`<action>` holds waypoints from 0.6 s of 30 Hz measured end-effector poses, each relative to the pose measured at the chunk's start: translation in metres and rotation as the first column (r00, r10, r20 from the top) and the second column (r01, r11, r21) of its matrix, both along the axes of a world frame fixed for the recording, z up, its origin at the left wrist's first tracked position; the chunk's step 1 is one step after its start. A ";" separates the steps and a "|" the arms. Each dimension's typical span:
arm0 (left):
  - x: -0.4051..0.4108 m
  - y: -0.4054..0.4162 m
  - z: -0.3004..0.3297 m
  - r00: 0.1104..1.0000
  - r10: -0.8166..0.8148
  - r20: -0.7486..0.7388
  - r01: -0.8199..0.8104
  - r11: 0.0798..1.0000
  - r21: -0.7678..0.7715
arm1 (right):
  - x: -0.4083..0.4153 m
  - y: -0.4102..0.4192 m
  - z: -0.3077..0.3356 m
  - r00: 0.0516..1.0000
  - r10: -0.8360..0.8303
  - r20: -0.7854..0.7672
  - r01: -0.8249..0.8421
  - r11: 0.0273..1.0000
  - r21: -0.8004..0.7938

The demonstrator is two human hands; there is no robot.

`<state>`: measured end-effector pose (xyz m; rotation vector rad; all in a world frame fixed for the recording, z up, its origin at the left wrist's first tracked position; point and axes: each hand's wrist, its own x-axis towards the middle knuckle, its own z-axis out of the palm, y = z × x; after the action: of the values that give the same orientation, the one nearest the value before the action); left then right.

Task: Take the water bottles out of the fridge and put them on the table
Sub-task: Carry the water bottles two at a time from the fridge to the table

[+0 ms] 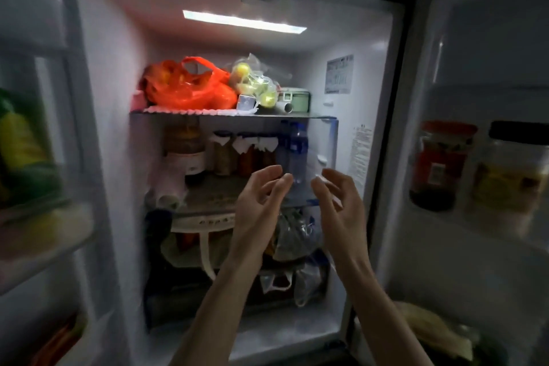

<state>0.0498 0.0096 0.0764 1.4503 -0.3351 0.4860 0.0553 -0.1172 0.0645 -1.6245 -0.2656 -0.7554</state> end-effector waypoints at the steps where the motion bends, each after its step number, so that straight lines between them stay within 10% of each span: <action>1: 0.024 -0.003 0.000 1.000 -0.020 -0.021 0.019 1.000 -0.017 | 0.024 -0.005 -0.003 1.000 -0.006 -0.022 0.007 1.000 0.017; 18: 0.315 -0.007 0.000 0.978 0.027 -0.205 -0.048 0.994 -0.096 | 0.341 -0.011 0.001 0.972 -0.003 -0.234 0.044 0.985 0.168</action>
<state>0.3643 0.0027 0.0763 1.3960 -0.1182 0.3753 0.3962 -0.1285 0.0657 -1.5363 -0.0115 -0.5820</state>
